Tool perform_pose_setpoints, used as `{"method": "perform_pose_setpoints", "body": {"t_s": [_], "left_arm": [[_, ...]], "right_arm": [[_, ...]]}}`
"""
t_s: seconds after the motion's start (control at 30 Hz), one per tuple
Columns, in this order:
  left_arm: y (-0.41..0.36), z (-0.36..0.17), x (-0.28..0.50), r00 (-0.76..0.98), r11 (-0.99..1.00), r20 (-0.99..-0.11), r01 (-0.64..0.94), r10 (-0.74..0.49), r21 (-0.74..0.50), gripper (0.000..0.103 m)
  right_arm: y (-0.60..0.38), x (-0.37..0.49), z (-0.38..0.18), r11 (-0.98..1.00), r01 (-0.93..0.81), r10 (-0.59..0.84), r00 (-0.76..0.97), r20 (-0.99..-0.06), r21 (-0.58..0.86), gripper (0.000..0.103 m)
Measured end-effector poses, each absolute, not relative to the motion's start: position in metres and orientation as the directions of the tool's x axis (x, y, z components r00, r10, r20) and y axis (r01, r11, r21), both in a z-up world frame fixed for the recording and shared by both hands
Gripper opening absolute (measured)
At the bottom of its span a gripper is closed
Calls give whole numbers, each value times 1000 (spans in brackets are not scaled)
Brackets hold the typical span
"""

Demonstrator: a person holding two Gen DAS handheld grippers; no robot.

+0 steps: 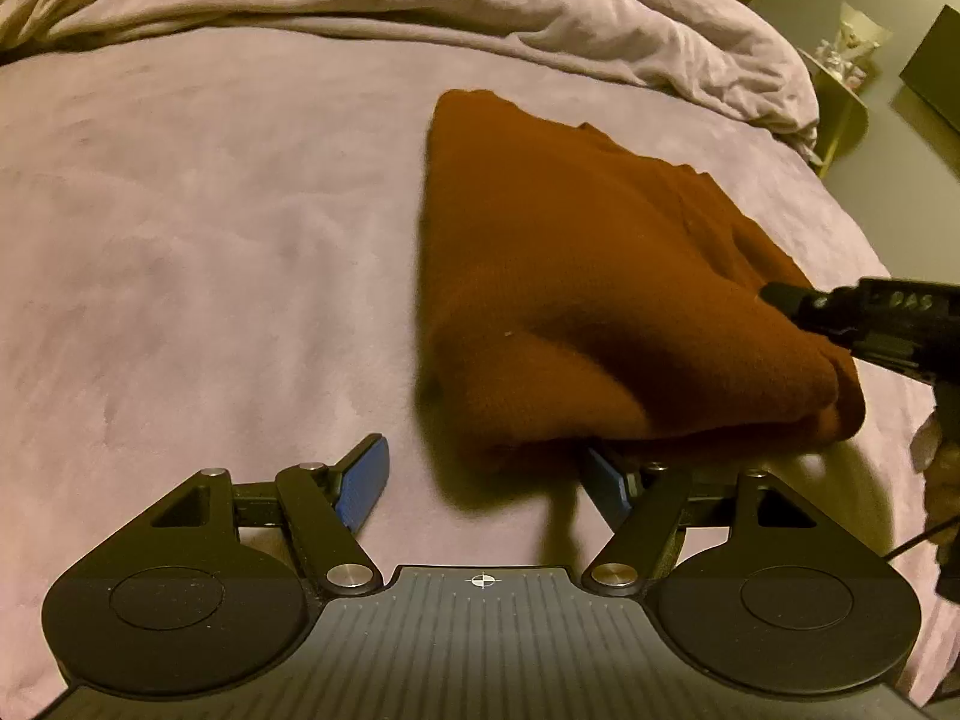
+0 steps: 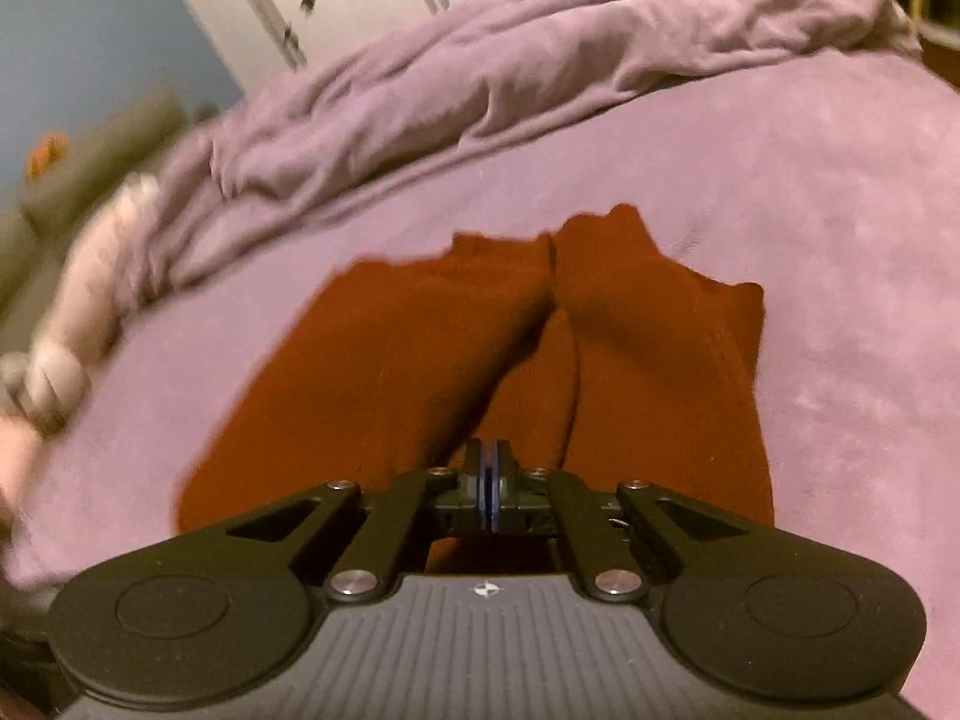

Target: Fold small clothes

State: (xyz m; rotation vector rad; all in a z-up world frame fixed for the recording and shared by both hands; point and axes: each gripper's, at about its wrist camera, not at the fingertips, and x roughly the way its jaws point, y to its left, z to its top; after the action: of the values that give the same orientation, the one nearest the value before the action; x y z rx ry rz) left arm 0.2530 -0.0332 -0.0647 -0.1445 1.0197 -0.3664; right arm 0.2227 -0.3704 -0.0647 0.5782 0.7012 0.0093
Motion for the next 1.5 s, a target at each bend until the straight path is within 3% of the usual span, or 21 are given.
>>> {"method": "perform_pose_setpoints", "body": {"t_s": [0.07, 0.23, 0.37, 0.4, 0.47, 0.6, 0.63, 0.67, 0.77, 0.9, 1.1, 1.2, 1.33, 1.5], "left_arm": [[-29, -62, 252, 473, 930, -802, 225, -365, -291, 76], [-15, -56, 246, 496, 926, -781, 203, -378, -319, 76], [-12, -50, 243, 504, 926, -777, 191, -377, -326, 77], [-11, -47, 241, 512, 927, -772, 195, -376, -322, 78], [-6, -41, 239, 532, 930, -762, 198, -368, -311, 83], [6, -36, 246, 555, 944, -765, 152, -326, -292, 84], [8, -36, 249, 552, 945, -768, 145, -324, -294, 84], [9, -34, 253, 555, 945, -766, 145, -324, -294, 84], [5, -22, 263, 596, 952, -744, 135, -300, -276, 84], [-12, -20, 277, 597, 945, -733, 165, -324, -283, 85], [-35, -45, 285, 528, 931, -766, 214, -366, -297, 91], [-35, -47, 282, 540, 935, -764, 224, -353, -274, 91], [-30, -50, 287, 528, 933, -770, 196, -359, -300, 91], [-31, -53, 285, 530, 933, -768, 185, -359, -309, 91]], "right_arm": [[-381, 217, -65, 823, 208, 190, 777, -601, 529, 20], [-386, 214, -59, 794, 179, 245, 779, -576, 580, 28], [-372, 231, -61, 762, 118, 341, 762, -551, 636, 56], [-368, 238, -64, 756, 111, 365, 747, -556, 646, 59], [-364, 253, -75, 725, 125, 406, 717, -567, 677, 59], [-359, 267, -76, 712, 121, 419, 718, -556, 692, 54], [-357, 268, -74, 723, 121, 412, 715, -565, 680, 42], [-356, 269, -74, 735, 133, 396, 713, -579, 665, 15], [-352, 266, -65, 804, 135, 325, 716, -618, 579, 10], [-351, 248, -39, 878, 80, 253, 760, -598, 472, 10], [-361, 240, -64, 925, 118, 177, 709, -683, 362, 11], [-374, 228, -60, 891, 140, 198, 736, -647, 433, 19], [-392, 215, -59, 854, 216, 176, 735, -655, 472, 41], [-402, 216, -69, 754, 194, 309, 738, -600, 627, 47]]}}
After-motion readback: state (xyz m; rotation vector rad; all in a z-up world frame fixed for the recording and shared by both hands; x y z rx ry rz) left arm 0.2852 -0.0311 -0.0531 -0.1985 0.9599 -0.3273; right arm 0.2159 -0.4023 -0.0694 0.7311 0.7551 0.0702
